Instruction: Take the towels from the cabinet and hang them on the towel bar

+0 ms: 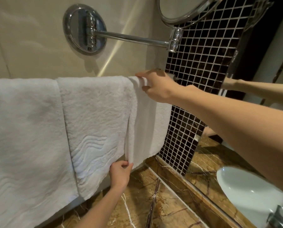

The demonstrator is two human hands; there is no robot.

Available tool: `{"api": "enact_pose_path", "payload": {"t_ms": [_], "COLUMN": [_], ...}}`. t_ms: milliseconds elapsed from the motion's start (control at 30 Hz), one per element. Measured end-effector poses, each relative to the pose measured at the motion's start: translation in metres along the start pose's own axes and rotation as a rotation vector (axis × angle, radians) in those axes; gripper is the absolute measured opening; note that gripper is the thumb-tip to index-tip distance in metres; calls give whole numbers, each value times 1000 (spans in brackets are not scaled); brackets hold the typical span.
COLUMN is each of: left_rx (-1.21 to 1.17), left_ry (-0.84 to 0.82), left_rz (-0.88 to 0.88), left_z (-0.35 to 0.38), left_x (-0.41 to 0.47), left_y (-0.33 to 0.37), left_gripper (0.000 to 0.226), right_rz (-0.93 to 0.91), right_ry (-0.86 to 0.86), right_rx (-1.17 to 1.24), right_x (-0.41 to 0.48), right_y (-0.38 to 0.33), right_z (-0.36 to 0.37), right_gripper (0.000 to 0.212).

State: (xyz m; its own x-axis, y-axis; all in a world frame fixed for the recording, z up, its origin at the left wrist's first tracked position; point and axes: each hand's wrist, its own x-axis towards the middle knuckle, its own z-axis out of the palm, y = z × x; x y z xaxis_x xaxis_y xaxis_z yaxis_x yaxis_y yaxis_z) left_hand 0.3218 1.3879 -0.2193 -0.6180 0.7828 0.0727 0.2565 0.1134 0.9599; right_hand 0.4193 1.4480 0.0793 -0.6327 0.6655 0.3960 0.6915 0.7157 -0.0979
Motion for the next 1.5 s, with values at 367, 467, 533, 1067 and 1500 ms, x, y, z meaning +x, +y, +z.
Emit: {"api": "enact_pose_path", "payload": {"t_ms": [367, 467, 533, 1067, 1500], "left_rx": [71, 58, 64, 47, 72], "left_ry": [6, 21, 27, -86, -339], "left_rz": [-8, -32, -32, -107, 41], "left_z": [-6, -6, -6, -31, -163], "left_x": [0, 2, 1, -22, -54], "left_y": [9, 8, 9, 47, 188], "left_gripper": [42, 40, 40, 53, 9], "right_rz": [-51, -47, -43, 34, 114], "right_ry": [63, 73, 83, 53, -100], "right_rx": [-26, -38, -29, 19, 132], "right_x": [-17, -18, -19, -37, -60], "right_y": [0, 0, -1, -19, -58], "right_z": [-2, -1, 0, 7, -24], "right_gripper": [51, 52, 51, 54, 65]}}
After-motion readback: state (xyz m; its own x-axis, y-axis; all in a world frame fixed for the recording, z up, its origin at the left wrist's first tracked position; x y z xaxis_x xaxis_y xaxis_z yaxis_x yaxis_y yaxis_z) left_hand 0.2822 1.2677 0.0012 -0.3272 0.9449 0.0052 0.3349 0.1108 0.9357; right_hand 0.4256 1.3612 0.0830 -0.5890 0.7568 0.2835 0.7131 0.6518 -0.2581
